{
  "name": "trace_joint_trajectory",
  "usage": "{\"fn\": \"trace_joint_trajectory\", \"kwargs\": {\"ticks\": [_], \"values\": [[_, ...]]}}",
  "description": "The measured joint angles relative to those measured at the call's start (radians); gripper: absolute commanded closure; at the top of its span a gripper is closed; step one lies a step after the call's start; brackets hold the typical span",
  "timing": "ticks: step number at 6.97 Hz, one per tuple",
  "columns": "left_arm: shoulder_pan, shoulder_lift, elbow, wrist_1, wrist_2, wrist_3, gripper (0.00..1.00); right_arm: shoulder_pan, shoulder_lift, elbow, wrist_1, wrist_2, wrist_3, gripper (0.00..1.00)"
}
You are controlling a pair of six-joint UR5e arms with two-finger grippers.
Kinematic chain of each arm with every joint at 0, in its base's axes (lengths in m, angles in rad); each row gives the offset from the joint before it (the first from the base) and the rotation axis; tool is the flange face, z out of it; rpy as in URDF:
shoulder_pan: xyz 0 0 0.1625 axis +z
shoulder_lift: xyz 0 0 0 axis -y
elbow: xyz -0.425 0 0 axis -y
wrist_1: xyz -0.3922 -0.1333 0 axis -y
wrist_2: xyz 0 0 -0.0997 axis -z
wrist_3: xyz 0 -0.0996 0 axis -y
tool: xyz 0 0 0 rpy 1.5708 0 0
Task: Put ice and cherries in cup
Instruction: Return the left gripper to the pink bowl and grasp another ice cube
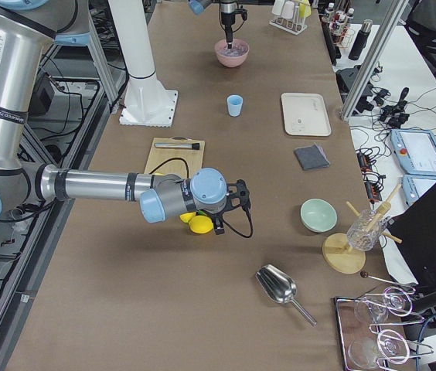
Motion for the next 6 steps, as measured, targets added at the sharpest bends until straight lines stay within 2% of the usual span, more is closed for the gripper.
{"fn": "trace_joint_trajectory", "kwargs": {"ticks": [2, 6], "values": [[0.010, -0.002, 0.045, -0.041, 0.010, -0.017, 0.16, 0.000, -0.002, 0.000, 0.001, 0.000, 0.000, 0.00], [0.015, -0.052, 0.102, -0.051, 0.012, -0.017, 0.19, 0.000, -0.006, 0.001, 0.002, 0.014, -0.001, 0.00]]}}
